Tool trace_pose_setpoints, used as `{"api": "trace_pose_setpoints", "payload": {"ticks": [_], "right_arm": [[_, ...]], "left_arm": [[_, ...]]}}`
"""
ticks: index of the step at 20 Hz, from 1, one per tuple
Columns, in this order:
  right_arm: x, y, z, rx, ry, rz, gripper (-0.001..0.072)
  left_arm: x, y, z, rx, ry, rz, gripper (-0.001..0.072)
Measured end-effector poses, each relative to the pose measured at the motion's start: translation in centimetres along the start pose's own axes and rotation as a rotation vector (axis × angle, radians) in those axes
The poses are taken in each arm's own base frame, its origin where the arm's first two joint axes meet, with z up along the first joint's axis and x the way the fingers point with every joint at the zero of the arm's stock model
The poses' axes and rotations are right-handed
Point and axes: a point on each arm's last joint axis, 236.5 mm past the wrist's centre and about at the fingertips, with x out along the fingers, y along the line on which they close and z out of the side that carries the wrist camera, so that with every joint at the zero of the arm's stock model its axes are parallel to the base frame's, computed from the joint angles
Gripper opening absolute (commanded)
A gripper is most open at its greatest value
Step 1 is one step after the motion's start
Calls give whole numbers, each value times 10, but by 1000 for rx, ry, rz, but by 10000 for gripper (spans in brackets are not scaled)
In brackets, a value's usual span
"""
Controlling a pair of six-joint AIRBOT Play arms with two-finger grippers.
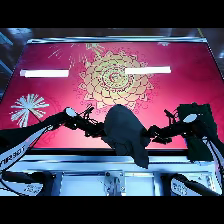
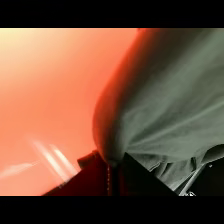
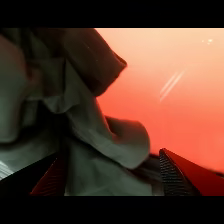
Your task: Fold the shirts.
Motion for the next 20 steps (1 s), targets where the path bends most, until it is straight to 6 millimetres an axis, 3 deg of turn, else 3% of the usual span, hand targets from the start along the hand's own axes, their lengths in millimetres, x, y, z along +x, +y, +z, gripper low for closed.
{"api": "trace_pose_setpoints", "payload": {"ticks": [2, 3, 7, 10, 13, 15, 18, 20], "right_arm": [[11, 5, -1, -6, 16, 2, 245], [15, 7, -1, -12, 22, -2, 95], [17, 14, 3, -47, 14, -8, 67], [-12, 41, 22, -174, -82, 2, 66], [-82, 93, 51, -363, -300, -1, 66], [-151, 142, 63, -498, -514, 1, 66], [-255, 210, 53, -645, -837, 16, 66], [-305, 241, 34, -704, -991, 32, 66]], "left_arm": [[-2, -1, 3, 7, -9, -6, 41], [-5, -3, 6, 18, -19, -11, 41], [-36, -33, 28, 159, -109, -35, 39], [-91, -79, 52, 358, -250, -16, 40], [-179, -144, 69, 563, -465, 0, 40], [-256, -198, 68, 693, -655, -5, 40], [-355, -265, 40, 851, -895, -26, 40], [-401, -294, 16, 922, -1009, -34, 41]]}}
